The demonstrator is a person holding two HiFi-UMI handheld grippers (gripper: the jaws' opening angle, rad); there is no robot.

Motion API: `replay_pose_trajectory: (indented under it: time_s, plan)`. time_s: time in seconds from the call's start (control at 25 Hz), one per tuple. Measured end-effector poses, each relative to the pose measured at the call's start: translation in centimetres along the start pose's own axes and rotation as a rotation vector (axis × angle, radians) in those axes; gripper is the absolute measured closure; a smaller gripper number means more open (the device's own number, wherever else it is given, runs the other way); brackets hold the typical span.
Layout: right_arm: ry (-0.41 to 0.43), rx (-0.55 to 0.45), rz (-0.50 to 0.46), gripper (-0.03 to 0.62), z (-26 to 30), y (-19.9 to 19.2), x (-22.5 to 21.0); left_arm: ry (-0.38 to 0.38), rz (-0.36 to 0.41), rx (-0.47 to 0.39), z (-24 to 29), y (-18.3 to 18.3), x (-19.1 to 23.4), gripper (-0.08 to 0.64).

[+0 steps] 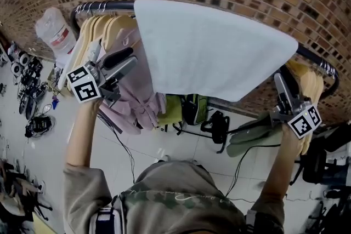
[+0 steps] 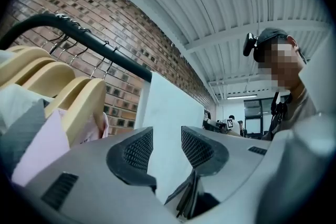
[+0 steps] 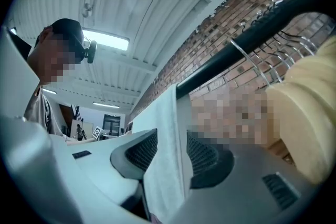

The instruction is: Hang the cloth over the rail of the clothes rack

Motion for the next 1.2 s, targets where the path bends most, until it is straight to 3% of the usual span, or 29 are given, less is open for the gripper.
replay_pose_trajectory:
  time_s: [0.16,0.32,0.36,0.4,0.6,0.68,0.8,1.0,1.2]
  plan:
    - [-0.013,-0.002,0.004,0.437,-0.4,-0.6,0.2,-0.037,0.016,-0.019,-0.6,0.0,-0.4,0.405]
    - [0.076,0.038,-0.079,0.439,-0.8,-1.2,1.9,-0.088,0.133,0.032,-0.2,-0.3,-2.1,0.41]
    - [0.094,0.053,-0.103,0.439,-0.8,-1.4,2.5,-0.085,0.158,0.054,-0.2,-0.6,-2.4,0.451]
    - [0.101,0.065,-0.119,0.439,-0.7,-1.6,2.9,-0.083,0.171,0.067,-0.3,-0.8,-2.6,0.553]
    - [0.136,0.135,-0.168,0.451,0.2,-3.3,5.7,-0.193,0.11,0.058,-0.5,-1.8,-3.8,0.554]
    - [0.143,0.141,-0.202,0.581,0.3,-4.0,7.4,-0.198,0.123,0.073,-0.3,-2.4,-4.1,0.554]
    - [0.139,0.126,-0.182,0.581,0.8,-5.0,9.9,-0.198,0.142,0.107,-0.3,-3.1,-4.3,0.554]
    - [0.087,0.097,-0.125,0.582,1.2,-6.2,14.0,-0.266,0.116,0.125,-0.8,-4.1,-5.1,0.554]
    - [0.071,0.056,-0.1,0.582,0.3,-7.8,17.5,-0.245,0.139,0.131,-1.5,-6.1,-7.1,0.554]
Point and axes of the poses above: the fingertips, and each gripper's own axes: z forward along the fingers, x to its left, y out of its top, the point moved 9 cm from there along -z, backward along the fingers, and after that the axes turned 3 degrees about -x, right-handed, at the moved point
